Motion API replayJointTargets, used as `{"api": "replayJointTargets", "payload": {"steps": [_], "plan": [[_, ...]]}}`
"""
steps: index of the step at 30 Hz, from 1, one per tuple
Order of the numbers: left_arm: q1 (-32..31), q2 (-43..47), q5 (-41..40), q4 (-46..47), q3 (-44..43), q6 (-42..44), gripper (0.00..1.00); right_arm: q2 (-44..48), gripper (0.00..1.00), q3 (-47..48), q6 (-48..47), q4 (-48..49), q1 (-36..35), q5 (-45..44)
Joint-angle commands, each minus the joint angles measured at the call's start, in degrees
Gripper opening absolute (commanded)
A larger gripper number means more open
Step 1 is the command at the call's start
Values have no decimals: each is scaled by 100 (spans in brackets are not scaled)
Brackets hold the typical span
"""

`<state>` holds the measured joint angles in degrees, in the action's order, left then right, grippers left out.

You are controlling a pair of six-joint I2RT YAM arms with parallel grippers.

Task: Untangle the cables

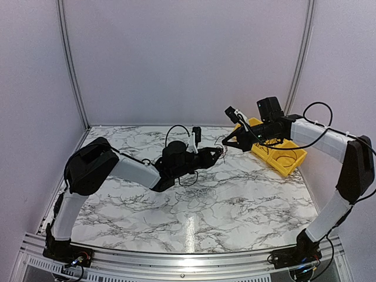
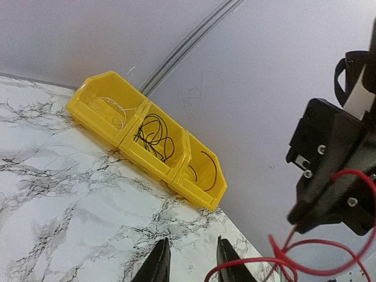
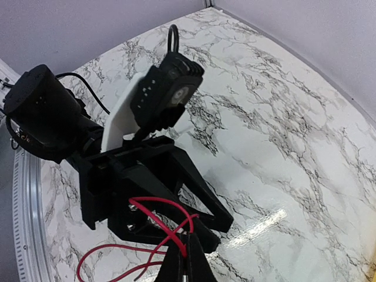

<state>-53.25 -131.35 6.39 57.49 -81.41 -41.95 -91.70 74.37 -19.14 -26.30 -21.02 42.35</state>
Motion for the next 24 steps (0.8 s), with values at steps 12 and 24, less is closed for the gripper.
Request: {"api": "replayJointTargets", "payload": {"steps": [12, 24], "plan": [[13, -401, -1170, -665, -234, -423, 16, 399, 0, 359, 86, -111, -43, 976], [58, -371, -1068, -738, 29, -362, 14, 715, 0, 864, -14, -484, 199, 1065]]}}
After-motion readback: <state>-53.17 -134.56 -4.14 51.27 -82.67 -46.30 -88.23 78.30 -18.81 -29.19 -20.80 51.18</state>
